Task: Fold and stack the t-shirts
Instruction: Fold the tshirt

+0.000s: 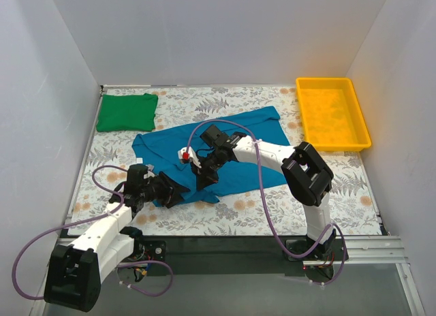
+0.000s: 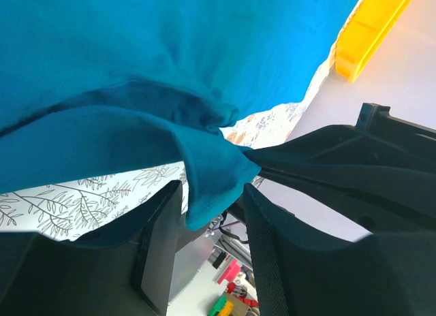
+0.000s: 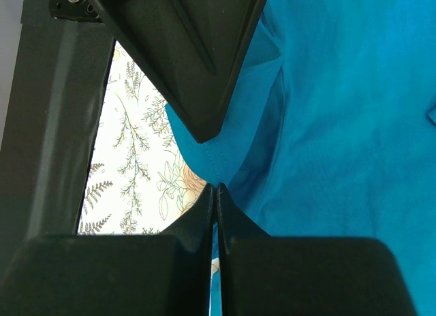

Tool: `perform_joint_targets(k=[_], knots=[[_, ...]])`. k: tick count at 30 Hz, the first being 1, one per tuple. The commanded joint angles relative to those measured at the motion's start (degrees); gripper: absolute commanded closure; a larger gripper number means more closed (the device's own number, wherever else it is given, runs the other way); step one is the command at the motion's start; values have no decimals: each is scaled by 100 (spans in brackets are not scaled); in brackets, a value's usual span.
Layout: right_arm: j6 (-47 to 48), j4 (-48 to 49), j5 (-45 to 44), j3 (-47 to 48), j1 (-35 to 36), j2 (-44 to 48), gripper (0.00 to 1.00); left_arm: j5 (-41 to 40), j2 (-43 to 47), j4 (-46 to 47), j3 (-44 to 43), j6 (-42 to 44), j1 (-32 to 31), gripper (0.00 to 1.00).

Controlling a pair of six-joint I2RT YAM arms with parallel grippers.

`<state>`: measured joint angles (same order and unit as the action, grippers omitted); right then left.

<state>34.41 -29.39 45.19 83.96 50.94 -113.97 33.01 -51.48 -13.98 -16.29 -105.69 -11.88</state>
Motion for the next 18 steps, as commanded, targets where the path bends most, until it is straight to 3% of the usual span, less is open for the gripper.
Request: perform_joint_targets(k=[1,18], knots=[[-49,144,174,164,-31,33,99,3,42,229,56,-162,-78,61],[-40,144,139,147,-31,16,99,-102,367,36,-41,-215,-78,74]])
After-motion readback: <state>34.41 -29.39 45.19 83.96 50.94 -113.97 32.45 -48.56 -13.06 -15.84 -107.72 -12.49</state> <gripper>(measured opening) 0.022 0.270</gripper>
